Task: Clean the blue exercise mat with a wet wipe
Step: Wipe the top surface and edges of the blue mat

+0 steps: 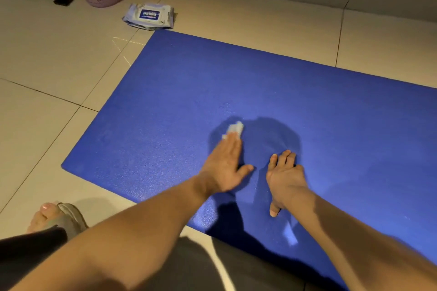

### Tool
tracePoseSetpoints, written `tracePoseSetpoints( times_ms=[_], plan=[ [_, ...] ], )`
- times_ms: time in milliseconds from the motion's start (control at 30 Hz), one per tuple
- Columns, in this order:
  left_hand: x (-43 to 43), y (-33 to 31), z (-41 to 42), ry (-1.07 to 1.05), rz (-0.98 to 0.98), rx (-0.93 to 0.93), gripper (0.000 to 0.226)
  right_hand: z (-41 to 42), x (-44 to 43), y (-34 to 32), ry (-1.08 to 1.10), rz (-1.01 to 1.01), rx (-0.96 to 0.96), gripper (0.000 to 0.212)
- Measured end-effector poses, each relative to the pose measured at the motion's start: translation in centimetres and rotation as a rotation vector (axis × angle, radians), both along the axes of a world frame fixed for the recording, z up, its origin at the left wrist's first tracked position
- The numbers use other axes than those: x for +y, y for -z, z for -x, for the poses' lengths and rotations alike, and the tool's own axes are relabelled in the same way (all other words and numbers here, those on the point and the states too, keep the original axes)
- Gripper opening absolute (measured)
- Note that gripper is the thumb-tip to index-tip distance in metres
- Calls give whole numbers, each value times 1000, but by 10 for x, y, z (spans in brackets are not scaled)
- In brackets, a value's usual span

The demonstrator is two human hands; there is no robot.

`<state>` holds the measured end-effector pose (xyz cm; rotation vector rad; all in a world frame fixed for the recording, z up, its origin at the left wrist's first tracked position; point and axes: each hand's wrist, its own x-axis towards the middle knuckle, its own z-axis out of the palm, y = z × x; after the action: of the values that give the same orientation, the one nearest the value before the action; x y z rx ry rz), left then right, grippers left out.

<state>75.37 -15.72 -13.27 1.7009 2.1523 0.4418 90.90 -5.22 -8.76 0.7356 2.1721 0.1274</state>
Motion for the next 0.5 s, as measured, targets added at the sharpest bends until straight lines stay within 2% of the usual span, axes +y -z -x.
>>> tracePoseSetpoints(
  times_ms=[67,133,233,300,367,500],
  plan=[
    [3,1,-4,144,80,103,95,1,0,1,3,0,0,164],
    [1,-1,22,155,160,229,100,0,1,0,0,3,8,164],
    [-11,0,85,-109,130,231,101,-2,3,0,-9,11,18,163],
    [-19,-4,118,-285,290,282,106,-3,3,-1,-7,10,21,164],
    [-19,-6,130,-383,421,251,111,-1,2,-1,-9,2,15,164],
    [-5,-2,93,-208,159,185,108,2,1,1,-7,-9,4,165]
  ],
)
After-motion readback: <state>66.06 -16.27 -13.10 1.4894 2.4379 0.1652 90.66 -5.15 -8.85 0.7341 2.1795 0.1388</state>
